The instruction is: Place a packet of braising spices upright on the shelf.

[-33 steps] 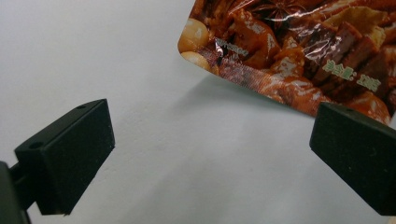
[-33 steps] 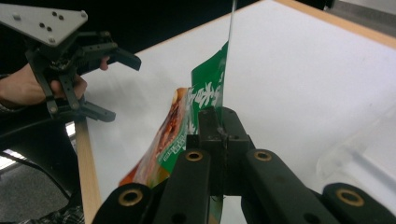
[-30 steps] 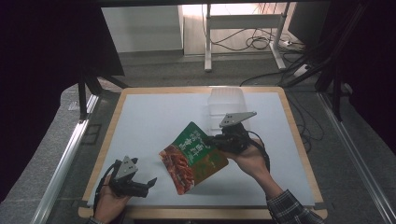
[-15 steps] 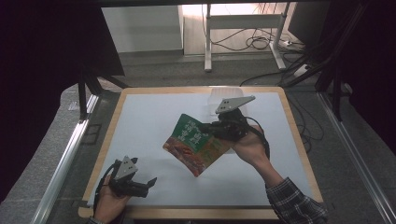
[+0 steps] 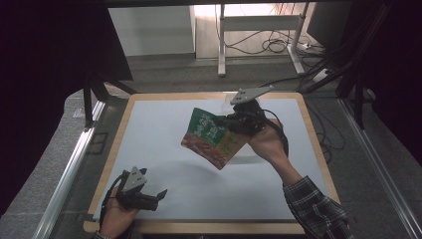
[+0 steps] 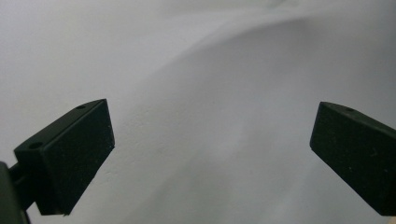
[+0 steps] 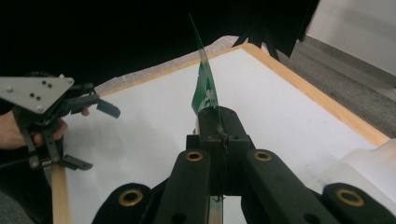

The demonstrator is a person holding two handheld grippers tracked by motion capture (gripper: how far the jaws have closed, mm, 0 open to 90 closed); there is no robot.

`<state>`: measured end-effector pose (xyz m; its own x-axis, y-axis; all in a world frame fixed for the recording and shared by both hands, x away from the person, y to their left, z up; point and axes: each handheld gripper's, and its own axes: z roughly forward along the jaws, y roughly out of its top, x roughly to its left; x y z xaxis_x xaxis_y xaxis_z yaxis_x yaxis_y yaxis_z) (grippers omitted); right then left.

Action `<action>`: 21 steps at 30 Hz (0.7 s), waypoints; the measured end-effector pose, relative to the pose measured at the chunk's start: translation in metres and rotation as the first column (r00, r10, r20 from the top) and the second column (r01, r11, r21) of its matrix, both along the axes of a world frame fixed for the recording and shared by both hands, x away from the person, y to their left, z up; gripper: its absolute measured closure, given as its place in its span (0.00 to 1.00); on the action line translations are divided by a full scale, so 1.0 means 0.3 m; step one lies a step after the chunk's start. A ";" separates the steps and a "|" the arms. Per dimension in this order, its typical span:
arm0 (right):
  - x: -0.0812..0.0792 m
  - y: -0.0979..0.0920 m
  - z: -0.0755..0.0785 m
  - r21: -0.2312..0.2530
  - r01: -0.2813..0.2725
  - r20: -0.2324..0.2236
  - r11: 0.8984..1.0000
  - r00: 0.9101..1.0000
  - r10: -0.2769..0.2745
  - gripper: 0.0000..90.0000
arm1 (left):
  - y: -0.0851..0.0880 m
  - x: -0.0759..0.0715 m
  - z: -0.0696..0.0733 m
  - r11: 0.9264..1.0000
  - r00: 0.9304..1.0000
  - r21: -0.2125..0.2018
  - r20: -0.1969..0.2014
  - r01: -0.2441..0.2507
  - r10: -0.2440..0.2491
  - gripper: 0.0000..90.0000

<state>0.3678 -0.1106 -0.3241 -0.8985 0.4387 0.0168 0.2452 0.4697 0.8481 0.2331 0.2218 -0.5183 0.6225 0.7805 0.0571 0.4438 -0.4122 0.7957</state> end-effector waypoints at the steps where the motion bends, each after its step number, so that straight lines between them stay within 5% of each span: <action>1: 0.000 0.000 0.000 0.000 0.000 0.000 1.000 1.000 0.000 1.00 | 0.000 0.000 0.000 1.000 1.000 0.000 0.000 0.000 0.000 0.00; 21: 0.123 0.066 0.123 -0.007 0.019 0.033 1.000 0.999 -0.019 1.00 | -0.002 0.000 -0.001 1.000 1.000 0.004 -0.001 0.004 -0.004 0.00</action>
<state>0.4046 -0.0907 -0.2871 -0.8899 0.4560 -0.0162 0.2259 0.4711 0.8527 0.2332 0.2212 -0.5185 0.6260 0.7776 0.0596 0.4430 -0.4174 0.7934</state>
